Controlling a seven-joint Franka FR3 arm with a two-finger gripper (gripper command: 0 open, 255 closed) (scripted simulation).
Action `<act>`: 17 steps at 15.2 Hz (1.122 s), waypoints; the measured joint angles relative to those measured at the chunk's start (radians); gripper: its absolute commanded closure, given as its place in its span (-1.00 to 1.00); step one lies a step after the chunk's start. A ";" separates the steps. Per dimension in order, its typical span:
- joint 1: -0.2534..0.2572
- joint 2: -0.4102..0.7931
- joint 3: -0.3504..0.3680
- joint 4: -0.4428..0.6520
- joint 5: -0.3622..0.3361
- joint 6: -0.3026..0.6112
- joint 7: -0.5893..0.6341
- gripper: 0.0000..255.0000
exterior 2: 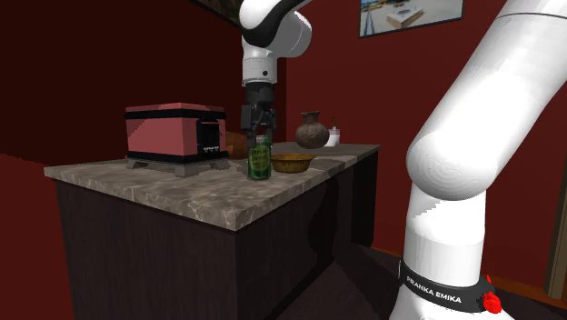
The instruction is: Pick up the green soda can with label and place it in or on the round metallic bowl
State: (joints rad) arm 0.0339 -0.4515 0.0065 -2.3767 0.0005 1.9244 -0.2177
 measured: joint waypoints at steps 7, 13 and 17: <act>0.000 0.000 0.000 -0.001 0.000 0.001 0.000 1.00; 0.000 0.000 0.000 0.000 0.000 0.001 0.000 1.00; 0.000 -0.006 0.000 0.023 0.000 -0.028 0.000 1.00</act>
State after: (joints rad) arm 0.0340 -0.4572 0.0066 -2.3542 0.0005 1.8964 -0.2174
